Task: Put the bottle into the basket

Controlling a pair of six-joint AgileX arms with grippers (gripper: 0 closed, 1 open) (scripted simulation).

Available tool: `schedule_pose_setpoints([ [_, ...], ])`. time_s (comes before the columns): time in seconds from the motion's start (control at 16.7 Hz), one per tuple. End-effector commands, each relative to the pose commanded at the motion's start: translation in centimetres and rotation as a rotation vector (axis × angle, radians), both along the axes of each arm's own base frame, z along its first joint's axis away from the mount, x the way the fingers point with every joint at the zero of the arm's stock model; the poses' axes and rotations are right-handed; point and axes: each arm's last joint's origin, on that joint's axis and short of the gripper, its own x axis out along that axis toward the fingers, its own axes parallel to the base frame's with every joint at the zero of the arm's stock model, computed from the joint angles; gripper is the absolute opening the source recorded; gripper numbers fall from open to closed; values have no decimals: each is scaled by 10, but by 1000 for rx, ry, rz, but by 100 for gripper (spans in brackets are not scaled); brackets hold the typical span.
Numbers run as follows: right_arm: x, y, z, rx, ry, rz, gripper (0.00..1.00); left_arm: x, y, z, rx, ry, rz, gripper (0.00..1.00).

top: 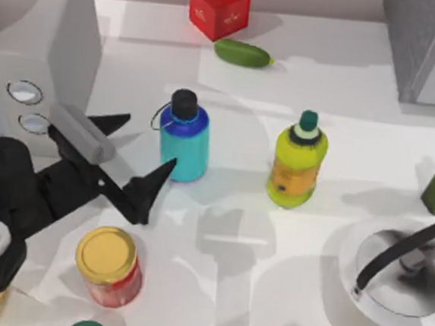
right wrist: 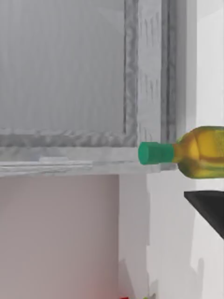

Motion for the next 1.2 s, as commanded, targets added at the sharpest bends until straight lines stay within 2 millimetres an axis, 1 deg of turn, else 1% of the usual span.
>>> schedule_pose_setpoints([
  [0.18, 0, 0, 0, 0, 0, 0, 100, -3, -1, -8, 2, 11, -19, 100],
  [0.48, 0, 0, 0, 0, 0, 0, 100, -2, 1, -7, 3, 12, -12, 100],
  [0.6, 0, 0, 0, 0, 0, 0, 100, 2, -3, -4, 5, 12, -15, 100],
  [0.78, 0, 0, 0, 0, 0, 0, 100, 16, -14, 1, 4, 9, -20, 100],
  [0.9, 0, 0, 0, 0, 0, 0, 100, 29, -23, 1, 2, 8, -21, 100],
  [1.08, 0, 0, 0, 0, 0, 0, 100, 43, -39, -8, 2, 10, -17, 100],
  [1.2, 0, 0, 0, 0, 0, 0, 100, 45, -48, -13, 2, 11, -18, 100],
])
